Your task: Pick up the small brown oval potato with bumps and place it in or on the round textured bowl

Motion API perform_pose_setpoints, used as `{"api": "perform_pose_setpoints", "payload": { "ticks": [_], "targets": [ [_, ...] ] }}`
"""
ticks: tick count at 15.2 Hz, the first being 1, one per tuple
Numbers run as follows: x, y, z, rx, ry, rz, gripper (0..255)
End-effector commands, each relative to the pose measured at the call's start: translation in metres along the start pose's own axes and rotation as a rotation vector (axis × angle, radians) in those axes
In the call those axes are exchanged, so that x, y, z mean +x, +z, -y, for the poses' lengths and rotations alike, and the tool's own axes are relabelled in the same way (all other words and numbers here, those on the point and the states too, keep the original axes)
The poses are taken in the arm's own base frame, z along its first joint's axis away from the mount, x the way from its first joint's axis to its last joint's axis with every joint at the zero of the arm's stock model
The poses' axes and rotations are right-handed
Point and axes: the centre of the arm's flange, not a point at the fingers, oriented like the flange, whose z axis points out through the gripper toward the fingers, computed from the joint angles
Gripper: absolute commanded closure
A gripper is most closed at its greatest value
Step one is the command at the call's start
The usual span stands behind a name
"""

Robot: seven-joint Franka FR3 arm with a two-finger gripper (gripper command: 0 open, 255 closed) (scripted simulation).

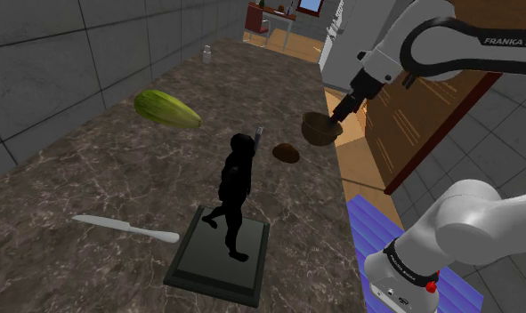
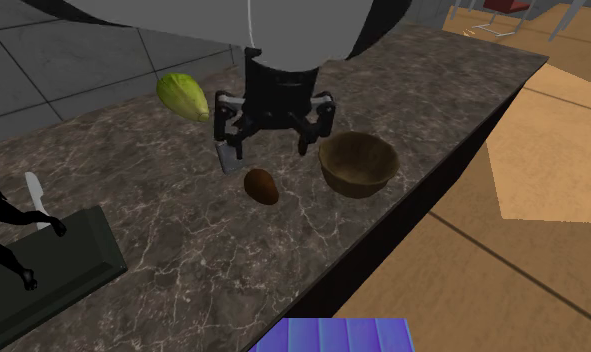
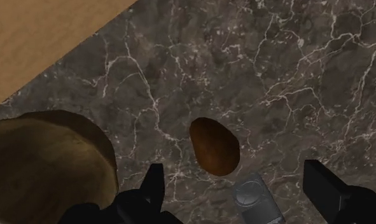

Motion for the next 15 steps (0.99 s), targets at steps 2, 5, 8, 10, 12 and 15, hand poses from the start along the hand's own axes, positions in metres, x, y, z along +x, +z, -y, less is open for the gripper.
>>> {"api": "perform_pose_setpoints", "payload": {
  "ticks": [2, 5, 8, 10, 12, 15],
  "targets": [
    [0.008, 0.039, -0.004, 0.005, -0.086, -0.012, 0],
    [0.016, 0.077, -0.007, 0.012, -0.169, -0.021, 0],
    [0.024, 0.116, -0.009, 0.018, -0.252, -0.03, 0],
    [0.031, 0.141, -0.01, 0.022, -0.307, -0.036, 0],
    [0.036, 0.162, -0.011, 0.025, -0.352, -0.041, 0],
    [0.036, 0.178, -0.01, 0.025, -0.352, -0.041, 0]
  ]
}}
